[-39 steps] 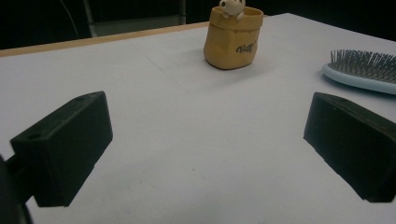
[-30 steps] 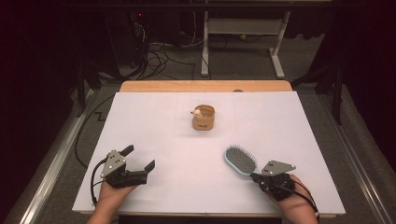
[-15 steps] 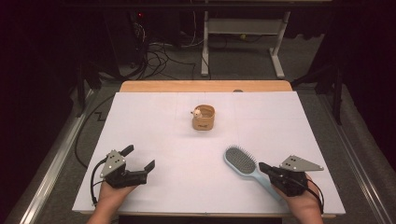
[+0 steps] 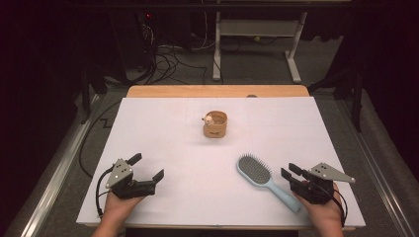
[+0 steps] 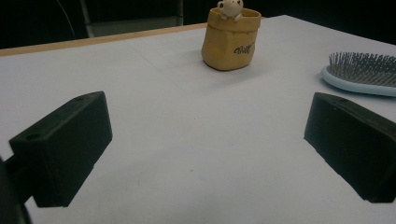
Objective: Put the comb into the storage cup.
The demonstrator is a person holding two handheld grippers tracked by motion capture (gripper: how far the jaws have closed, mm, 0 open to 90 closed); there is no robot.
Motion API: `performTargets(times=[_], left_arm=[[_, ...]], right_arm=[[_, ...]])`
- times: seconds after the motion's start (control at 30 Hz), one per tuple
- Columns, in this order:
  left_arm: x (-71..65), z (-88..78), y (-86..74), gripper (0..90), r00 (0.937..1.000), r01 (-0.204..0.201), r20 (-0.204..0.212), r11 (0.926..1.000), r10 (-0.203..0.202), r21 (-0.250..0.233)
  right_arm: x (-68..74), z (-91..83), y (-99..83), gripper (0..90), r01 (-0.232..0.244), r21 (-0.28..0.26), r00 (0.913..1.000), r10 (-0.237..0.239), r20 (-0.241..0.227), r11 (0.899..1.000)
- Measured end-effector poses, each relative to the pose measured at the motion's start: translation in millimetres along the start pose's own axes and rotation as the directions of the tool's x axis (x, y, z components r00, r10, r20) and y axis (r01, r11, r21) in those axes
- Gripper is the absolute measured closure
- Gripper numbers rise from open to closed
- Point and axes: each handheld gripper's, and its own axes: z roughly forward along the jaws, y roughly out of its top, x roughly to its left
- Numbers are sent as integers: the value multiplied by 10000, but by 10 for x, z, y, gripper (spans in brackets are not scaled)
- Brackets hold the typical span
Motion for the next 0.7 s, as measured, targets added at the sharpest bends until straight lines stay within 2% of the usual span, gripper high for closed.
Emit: performTargets(times=[0.1,0.2,0.33,0.4,0.47,0.57,0.7], left_arm=[[7,-8,2,13,10000,22,-27,10000,-22,-17],[14,-5,0,11,10000,45,-28,10000,-45,7],[15,1,-1,10,10000,45,-13,10000,-45,23],[16,2,-1,9,10000,39,-15,10000,-39,36],[15,-1,-1,9,10000,40,-15,10000,-40,7],[15,-7,1,8,10000,32,-1,10000,-32,-14],[22,-8,1,8,10000,53,-9,10000,-53,-34]], right_arm=[[-10,6,-3,396,-174,-72,9998,174,28,9998],[0,24,-8,266,-54,-31,9999,54,162,10000],[22,36,1,153,82,-113,9998,-80,171,9999],[26,31,10,127,42,-214,9998,-37,218,9998],[21,29,20,20,-38,-352,9998,45,192,9994],[17,25,28,0,-155,-510,9999,155,4,9986],[48,4,46,0,82,-789,10000,-81,15,9969]])
